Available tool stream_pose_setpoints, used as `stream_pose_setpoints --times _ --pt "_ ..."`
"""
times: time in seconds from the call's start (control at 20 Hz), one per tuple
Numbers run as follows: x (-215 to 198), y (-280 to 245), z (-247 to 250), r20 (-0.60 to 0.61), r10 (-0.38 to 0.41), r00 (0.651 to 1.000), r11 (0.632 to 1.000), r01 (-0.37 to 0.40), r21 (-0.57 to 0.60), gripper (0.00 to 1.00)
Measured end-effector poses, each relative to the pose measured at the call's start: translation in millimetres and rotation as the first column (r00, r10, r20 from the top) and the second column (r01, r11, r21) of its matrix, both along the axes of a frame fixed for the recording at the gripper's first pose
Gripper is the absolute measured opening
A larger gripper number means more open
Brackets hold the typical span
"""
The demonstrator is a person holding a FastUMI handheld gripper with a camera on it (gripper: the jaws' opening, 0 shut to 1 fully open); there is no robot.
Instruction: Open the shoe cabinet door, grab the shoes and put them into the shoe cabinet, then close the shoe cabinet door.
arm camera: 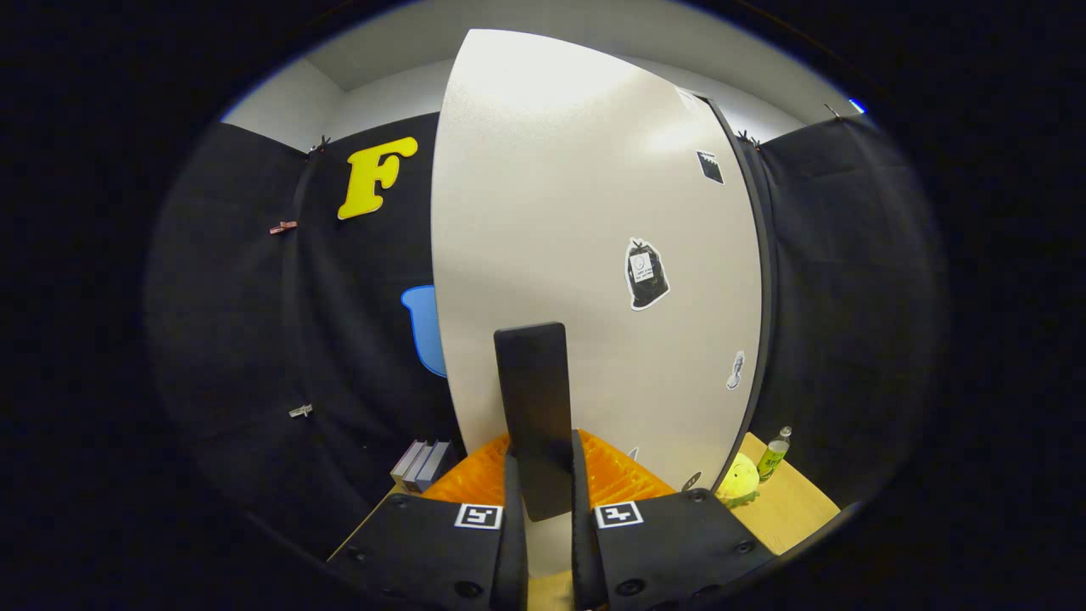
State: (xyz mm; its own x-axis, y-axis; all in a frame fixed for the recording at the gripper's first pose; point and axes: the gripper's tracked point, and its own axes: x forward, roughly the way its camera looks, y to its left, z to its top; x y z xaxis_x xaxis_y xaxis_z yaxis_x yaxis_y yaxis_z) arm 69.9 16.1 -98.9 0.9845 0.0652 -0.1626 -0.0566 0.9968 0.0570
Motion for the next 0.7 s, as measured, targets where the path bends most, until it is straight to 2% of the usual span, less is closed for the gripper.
stream_pose_setpoints --times 0.45,0.55,0.7 --pt "-57 -58 10 -0.011 0.166 0.986 0.986 -0.166 0.031 0.25" --pt "-68 -75 11 -0.017 0.18 0.983 0.982 -0.179 0.056 0.24" --pt "-80 -98 13 -0.009 0.177 0.984 0.984 -0.176 0.028 0.24"
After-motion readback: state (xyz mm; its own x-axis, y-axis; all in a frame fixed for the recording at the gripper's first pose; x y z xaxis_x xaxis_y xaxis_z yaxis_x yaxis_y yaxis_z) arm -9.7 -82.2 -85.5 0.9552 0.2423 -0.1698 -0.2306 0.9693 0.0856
